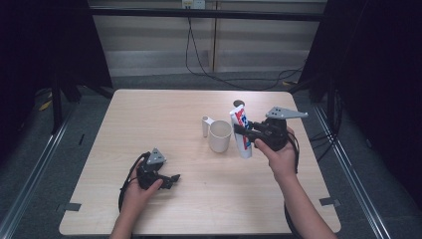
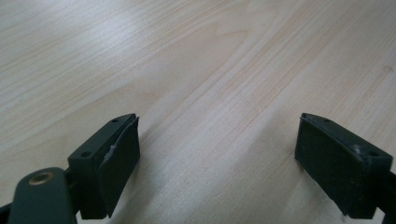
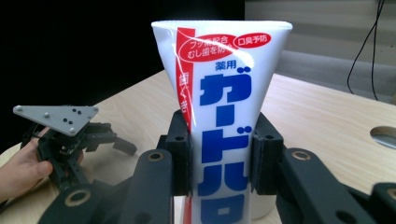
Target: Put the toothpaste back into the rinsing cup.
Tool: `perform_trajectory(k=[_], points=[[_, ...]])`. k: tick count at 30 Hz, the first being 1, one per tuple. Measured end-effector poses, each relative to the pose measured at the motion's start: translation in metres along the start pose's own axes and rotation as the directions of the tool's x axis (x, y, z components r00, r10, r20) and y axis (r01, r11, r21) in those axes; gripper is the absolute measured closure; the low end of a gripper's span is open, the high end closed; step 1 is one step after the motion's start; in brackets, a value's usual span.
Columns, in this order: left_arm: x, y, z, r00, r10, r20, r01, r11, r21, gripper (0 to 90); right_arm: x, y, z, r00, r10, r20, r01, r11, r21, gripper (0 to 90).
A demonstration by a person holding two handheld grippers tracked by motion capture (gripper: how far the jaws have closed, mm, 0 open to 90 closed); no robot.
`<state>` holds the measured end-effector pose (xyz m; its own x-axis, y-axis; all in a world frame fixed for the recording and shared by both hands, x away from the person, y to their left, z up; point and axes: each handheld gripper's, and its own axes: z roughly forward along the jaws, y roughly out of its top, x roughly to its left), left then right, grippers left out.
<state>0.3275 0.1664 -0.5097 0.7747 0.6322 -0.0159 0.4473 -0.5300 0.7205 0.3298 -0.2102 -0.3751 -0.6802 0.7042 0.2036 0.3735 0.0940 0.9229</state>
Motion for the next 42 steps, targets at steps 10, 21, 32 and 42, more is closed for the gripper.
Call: perform_trajectory(k=[10, 21, 32, 42], points=[[0.000, 0.000, 0.000, 1.0000, 0.000, 0.000, 0.000, 1.0000, 0.000, 14.0, -0.002, 0.005, 0.008, 0.9997, -0.009, 0.023, 0.010, 0.999, -0.043, 66.7], [0.000, 0.000, 0.000, 1.0000, 0.000, 0.000, 0.000, 1.0000, 0.000, 14.0, -0.004, 0.010, 0.017, 0.9997, 0.001, 0.025, 0.001, 0.996, -0.088, 66.6], [0.000, 0.000, 0.000, 1.0000, -0.001, 0.002, 0.001, 1.0000, 0.000, 14.0, -0.004, 0.016, 0.025, 0.9988, 0.005, 0.049, 0.001, 0.992, -0.129, 66.4], [0.000, 0.000, 0.000, 1.0000, -0.001, 0.003, 0.001, 1.0000, 0.001, 14.0, -0.011, 0.017, 0.037, 0.9988, 0.017, 0.047, -0.009, 0.987, -0.158, 66.4]])
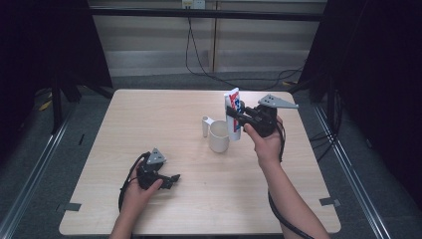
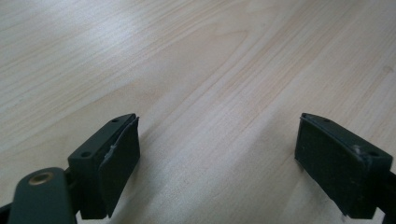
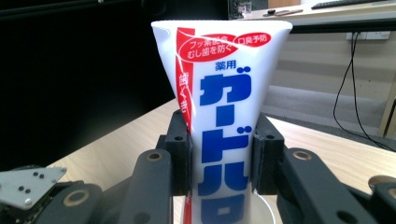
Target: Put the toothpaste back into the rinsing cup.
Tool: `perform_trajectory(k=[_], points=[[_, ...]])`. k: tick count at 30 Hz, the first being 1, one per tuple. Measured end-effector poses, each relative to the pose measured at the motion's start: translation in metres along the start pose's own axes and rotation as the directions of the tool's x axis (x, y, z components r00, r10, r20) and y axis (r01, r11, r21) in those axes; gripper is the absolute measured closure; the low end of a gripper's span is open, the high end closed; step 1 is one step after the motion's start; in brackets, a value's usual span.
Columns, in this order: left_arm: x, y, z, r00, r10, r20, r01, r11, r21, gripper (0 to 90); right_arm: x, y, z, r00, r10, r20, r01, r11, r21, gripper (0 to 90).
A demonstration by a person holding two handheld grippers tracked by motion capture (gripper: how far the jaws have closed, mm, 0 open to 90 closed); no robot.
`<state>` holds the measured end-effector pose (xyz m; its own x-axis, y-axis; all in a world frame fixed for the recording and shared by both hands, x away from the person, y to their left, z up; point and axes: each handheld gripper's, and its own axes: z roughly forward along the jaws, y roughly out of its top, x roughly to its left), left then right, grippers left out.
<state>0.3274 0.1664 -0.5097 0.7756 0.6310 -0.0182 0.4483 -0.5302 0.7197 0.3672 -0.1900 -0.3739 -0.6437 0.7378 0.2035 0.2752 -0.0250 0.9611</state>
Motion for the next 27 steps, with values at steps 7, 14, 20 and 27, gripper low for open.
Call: perform_trajectory(k=[7, 14, 20, 27], points=[[0.000, 0.000, 0.000, 1.0000, 0.000, 0.000, 0.000, 1.0000, 0.000, 14.0, 0.001, 0.002, 0.007, 0.9999, -0.008, 0.009, 0.008, 1.000, -0.025, 66.3], [0.000, 0.000, 0.000, 1.0000, 0.000, 0.000, 0.000, 1.0000, 0.000, 14.0, 0.000, 0.003, 0.017, 0.9994, -0.017, 0.031, 0.018, 1.000, -0.019, 66.3], [0.000, 0.000, 0.000, 1.0000, 0.000, 0.000, 0.000, 1.0000, 0.000, 14.0, -0.002, 0.001, 0.024, 0.9993, -0.025, 0.028, 0.025, 1.000, -0.018, 66.2], [0.000, 0.000, 0.000, 1.0000, -0.001, 0.000, 0.001, 1.0000, 0.000, 14.0, -0.004, 0.001, 0.032, 0.9988, -0.023, 0.042, 0.024, 0.999, -0.024, 66.2]])
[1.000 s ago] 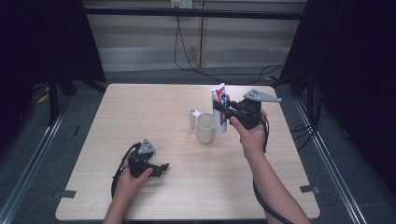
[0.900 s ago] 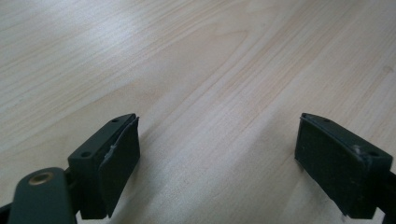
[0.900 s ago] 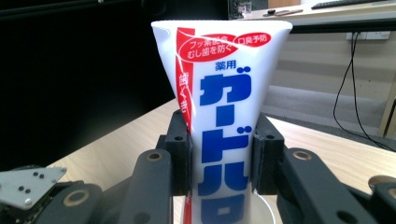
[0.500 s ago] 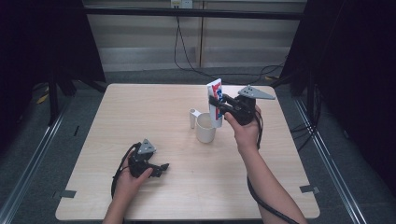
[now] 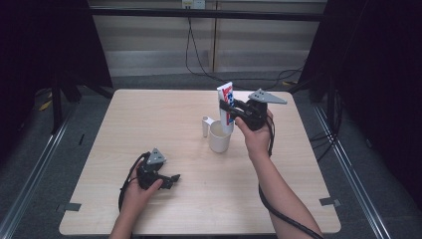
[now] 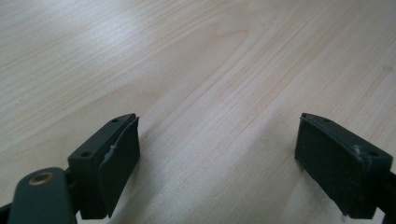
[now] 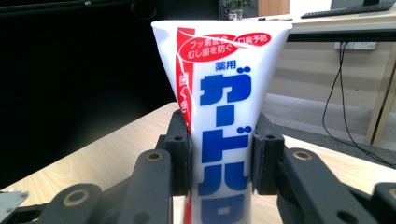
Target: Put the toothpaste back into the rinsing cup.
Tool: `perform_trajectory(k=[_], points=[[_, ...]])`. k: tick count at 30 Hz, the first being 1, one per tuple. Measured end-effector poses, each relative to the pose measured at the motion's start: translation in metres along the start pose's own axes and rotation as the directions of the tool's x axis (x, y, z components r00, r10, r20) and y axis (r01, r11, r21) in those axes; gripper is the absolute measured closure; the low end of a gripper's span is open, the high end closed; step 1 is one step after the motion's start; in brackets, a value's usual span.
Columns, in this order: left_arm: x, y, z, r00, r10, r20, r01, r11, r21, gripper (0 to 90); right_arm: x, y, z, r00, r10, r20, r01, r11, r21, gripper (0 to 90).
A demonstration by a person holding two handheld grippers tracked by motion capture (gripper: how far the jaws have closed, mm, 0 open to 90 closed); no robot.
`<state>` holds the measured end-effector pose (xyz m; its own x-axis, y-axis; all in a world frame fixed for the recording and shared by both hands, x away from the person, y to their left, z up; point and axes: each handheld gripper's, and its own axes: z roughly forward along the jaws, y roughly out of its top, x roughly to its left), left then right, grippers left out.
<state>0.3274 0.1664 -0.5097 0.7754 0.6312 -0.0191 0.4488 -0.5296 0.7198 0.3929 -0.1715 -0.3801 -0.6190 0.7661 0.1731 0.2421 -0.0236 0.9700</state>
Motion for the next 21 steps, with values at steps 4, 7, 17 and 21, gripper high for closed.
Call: perform_trajectory(k=[4, 7, 17, 21], points=[[0.000, 0.000, 0.000, 1.0000, 0.000, 0.000, 0.000, 1.0000, 0.000, 14.0, -0.001, -0.001, 0.002, 1.0000, -0.001, 0.003, 0.001, 1.000, -0.008, 66.1], [0.000, 0.000, 0.000, 1.0000, 0.000, 0.000, 0.000, 1.0000, -0.001, 14.0, -0.001, -0.003, 0.007, 1.0000, 0.007, 0.004, -0.007, 1.000, -0.005, 66.0], [0.000, 0.000, 0.000, 1.0000, 0.000, 0.000, 0.000, 1.0000, -0.001, 14.0, -0.002, -0.010, 0.018, 0.9999, 0.005, 0.011, -0.005, 1.000, 0.005, 65.7], [0.000, 0.000, 0.000, 1.0000, 0.000, 0.000, 0.000, 1.0000, -0.001, 14.0, -0.002, -0.012, 0.020, 0.9999, -0.002, 0.010, 0.002, 1.000, 0.015, 65.6]])
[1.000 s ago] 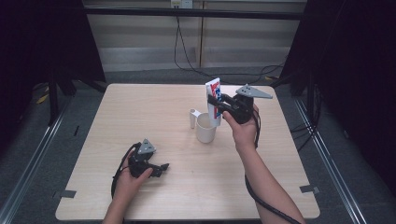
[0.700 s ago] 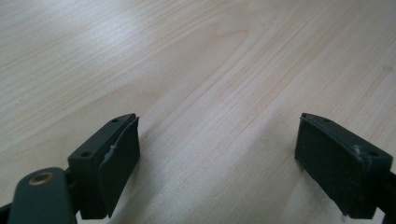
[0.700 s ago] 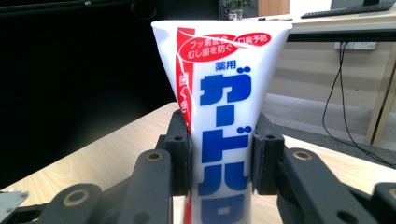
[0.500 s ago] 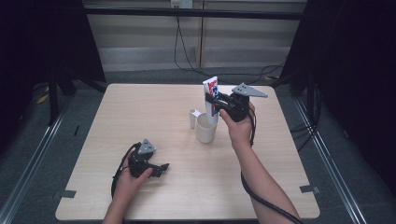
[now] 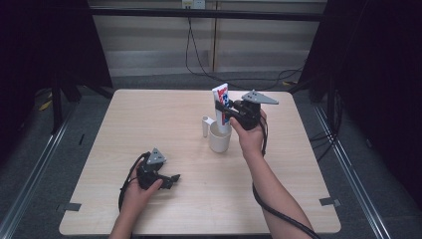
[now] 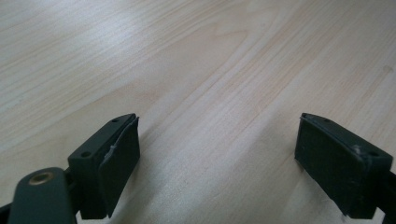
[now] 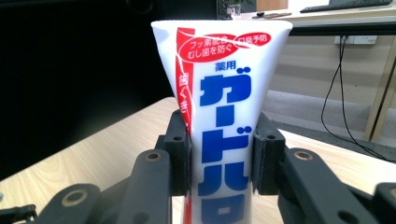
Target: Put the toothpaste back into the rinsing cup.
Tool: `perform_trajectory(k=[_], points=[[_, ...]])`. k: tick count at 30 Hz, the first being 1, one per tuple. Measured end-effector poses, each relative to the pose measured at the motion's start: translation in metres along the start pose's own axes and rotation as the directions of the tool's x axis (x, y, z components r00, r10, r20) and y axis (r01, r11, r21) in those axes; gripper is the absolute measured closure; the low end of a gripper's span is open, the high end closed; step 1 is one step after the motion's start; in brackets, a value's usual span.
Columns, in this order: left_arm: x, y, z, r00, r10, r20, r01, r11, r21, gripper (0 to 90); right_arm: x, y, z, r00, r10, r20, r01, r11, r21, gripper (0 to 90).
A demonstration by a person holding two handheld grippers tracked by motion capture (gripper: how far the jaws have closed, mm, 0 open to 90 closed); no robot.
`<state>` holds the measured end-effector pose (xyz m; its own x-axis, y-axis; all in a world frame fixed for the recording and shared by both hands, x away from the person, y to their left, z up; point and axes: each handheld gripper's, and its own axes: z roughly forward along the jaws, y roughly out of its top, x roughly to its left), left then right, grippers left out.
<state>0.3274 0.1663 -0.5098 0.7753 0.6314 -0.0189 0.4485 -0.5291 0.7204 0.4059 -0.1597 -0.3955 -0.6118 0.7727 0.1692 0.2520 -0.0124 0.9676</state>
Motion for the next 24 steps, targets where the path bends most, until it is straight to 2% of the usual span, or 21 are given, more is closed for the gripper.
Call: perform_trajectory(k=[24], points=[[0.000, 0.000, 0.000, 1.0000, 0.000, -0.002, 0.000, 1.0000, -0.001, 14.0, 0.000, -0.018, 0.011, 0.9998, 0.014, -0.011, -0.014, 1.000, 0.007, 64.6]])
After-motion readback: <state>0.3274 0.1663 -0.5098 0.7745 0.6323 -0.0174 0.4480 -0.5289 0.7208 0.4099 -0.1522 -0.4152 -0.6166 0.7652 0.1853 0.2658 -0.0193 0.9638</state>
